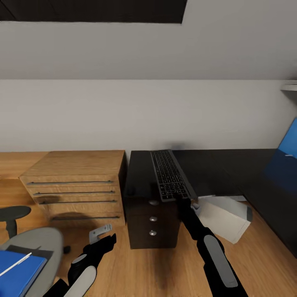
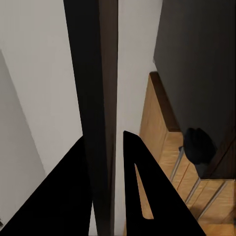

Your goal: In the bedroom, organize the workspace by keeping the computer under the desk, ensuring the monitor is on the desk, placing the keyboard on the desk next to the monitor, placing the mouse on the desk next to the keyboard, moving the folder from the swivel chair onto the desk next to the mouse, stacking the notebook on top of the folder with the pen on top of the notebook, and positioning the swivel chair next to the desk.

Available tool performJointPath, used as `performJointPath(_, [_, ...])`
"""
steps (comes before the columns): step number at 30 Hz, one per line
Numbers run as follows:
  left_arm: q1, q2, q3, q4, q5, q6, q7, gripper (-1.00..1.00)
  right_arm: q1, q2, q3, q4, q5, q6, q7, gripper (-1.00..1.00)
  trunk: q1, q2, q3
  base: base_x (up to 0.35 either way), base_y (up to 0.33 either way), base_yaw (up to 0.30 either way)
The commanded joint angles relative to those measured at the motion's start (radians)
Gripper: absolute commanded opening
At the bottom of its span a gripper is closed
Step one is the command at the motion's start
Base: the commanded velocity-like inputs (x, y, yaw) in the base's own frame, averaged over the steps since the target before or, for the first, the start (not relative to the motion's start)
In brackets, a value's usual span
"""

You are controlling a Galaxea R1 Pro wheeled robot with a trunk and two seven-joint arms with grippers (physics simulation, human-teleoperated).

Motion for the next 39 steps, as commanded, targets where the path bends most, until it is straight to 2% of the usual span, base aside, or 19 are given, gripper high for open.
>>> performJointPath(1, [-0.001, 0.001, -0.002, -0.002, 0.004, 0.003, 0.007, 1.0, -0.001, 0.0, -0.001, 0.0, -0.008, 0.003, 0.004, -1.0, -0.001, -0.001, -0.001, -0.276, -0.216, 0.0])
performJointPath(12, [-0.001, 0.001, -0.002, -0.001, 0.006, 0.004, 0.006, 1.0, -0.001, 0.0, -0.002, 0.0, -0.008, 0.002, 0.005, -1.0, -0.001, -0.001, -0.001, -0.252, -0.247, 0.0])
performJointPath(21, [-0.001, 0.001, -0.002, -0.001, 0.006, 0.003, 0.006, 1.0, -0.001, -0.006, -0.004, -0.001, -0.009, 0.006, 0.005, -1.0, -0.035, 0.062, 0.027, -0.254, -0.164, 0.0])
performJointPath(29, [-0.001, -0.001, -0.003, -0.001, 0.002, 0.004, 0.009, 1.0, -0.001, -0.03, -0.004, -0.001, -0.01, 0.007, 0.005, -1.0, -0.066, 0.118, 0.052, -0.041, -0.013, 0.0])
performJointPath(39, [-0.001, -0.003, -0.005, -0.001, 0.002, 0.006, 0.01, 1.0, -0.001, -0.036, -0.004, -0.002, -0.011, 0.006, 0.006, -1.0, -0.104, 0.188, 0.084, -0.07, -0.047, 0.0])
